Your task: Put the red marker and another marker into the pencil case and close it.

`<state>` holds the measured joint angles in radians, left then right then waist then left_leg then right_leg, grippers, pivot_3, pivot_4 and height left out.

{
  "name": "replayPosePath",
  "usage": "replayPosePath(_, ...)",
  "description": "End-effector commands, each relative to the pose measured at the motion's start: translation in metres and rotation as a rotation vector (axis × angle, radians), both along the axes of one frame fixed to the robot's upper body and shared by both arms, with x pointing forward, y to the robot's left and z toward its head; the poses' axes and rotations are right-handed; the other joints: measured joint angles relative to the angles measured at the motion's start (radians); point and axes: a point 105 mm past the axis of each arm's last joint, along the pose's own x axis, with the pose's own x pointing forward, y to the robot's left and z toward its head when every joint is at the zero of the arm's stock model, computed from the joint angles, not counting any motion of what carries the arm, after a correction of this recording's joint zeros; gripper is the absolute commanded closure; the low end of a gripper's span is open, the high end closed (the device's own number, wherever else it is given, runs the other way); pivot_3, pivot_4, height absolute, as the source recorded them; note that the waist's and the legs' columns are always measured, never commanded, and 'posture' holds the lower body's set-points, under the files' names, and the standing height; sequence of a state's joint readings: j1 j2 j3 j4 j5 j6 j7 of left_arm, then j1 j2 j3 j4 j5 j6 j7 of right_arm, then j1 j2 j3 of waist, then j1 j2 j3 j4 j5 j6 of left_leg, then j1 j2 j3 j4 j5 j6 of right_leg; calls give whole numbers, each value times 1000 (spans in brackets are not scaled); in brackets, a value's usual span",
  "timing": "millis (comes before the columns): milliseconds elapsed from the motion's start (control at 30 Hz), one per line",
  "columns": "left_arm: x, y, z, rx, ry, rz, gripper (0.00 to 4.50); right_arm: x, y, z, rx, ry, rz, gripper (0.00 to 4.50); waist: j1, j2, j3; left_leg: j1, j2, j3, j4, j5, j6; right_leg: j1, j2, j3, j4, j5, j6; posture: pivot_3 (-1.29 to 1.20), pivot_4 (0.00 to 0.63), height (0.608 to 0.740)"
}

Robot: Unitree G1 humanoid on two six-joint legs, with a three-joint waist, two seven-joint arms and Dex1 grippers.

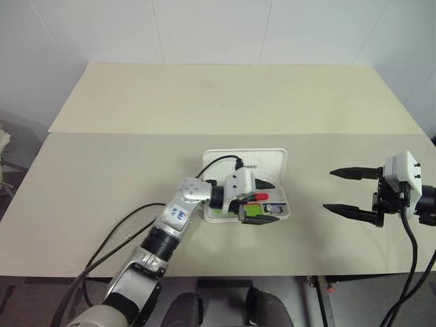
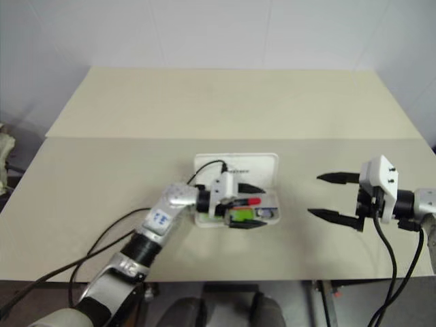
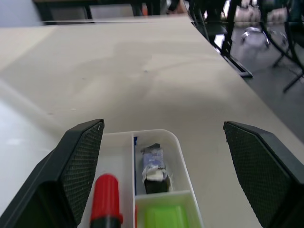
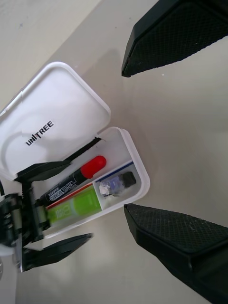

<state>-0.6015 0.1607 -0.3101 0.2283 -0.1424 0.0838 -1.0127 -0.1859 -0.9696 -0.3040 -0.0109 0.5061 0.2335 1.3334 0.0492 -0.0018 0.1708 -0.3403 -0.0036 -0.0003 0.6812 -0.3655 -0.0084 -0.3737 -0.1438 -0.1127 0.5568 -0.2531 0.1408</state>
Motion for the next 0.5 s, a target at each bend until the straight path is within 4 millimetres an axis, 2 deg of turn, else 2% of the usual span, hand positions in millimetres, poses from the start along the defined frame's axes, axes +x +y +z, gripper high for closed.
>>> replayPosePath(33,-5,20,21,-89,-29,41,200,4,3,4,-3,-36,24,0,-2,0,0,0,0,0,0,0,0,0,0,0,0,0,0,0,150,740)
replayPosePath(167,-9,49,29,-125,-29,125,200,9,5,1,-3,-43,42,0,-4,0,0,0,0,0,0,0,0,0,0,0,0,0,0,0,150,740)
replayPosePath(200,-9,61,32,-142,-42,170,381,11,7,2,4,-48,47,0,-6,0,0,0,0,0,0,0,0,0,0,0,0,0,0,0,150,740)
replayPosePath(300,-13,94,36,-167,-63,261,1119,17,10,5,23,-68,65,0,-13,0,0,1,0,0,0,0,0,0,0,1,0,0,0,0,150,740)
replayPosePath(500,-16,142,45,-164,-107,393,3152,27,11,8,46,-85,86,0,-22,0,0,0,0,-1,0,0,0,1,-1,0,0,0,0,0,150,740)
